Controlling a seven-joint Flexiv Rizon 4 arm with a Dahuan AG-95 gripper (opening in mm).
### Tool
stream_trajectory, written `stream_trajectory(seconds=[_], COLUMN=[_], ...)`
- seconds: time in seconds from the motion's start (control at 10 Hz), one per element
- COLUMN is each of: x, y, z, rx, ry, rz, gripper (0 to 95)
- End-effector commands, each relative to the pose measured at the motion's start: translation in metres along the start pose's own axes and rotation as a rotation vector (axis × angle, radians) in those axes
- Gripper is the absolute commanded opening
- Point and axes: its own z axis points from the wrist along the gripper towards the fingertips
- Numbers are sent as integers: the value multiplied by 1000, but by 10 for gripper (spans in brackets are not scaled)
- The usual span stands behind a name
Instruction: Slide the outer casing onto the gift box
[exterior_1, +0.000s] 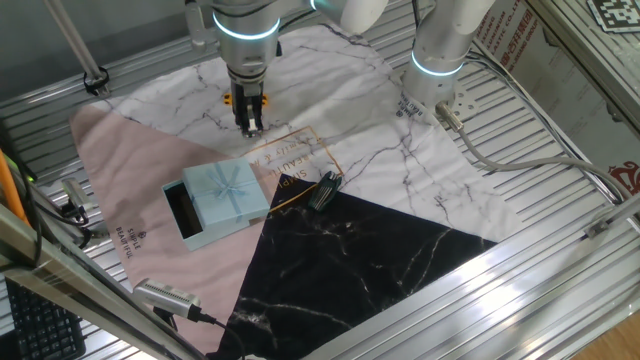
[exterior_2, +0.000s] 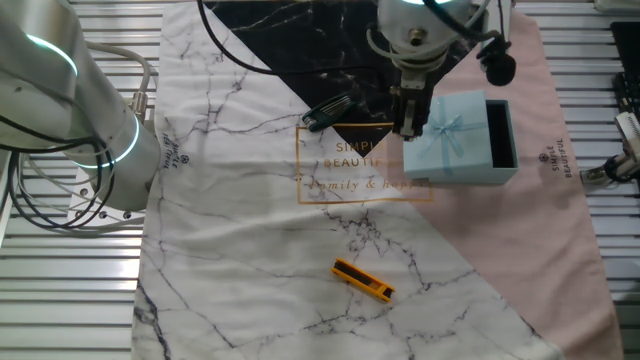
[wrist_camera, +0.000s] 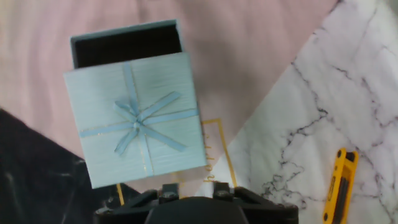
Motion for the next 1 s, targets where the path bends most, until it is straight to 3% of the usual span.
stream_trajectory(seconds=[0.1, 0.5, 1.0], x=[0, 0, -10], y=[0, 2, 24], z=[0, 1, 5], rx=[-2, -8, -11], ry=[2, 11, 10], rz=[-5, -72, -91], gripper=[0, 0, 0])
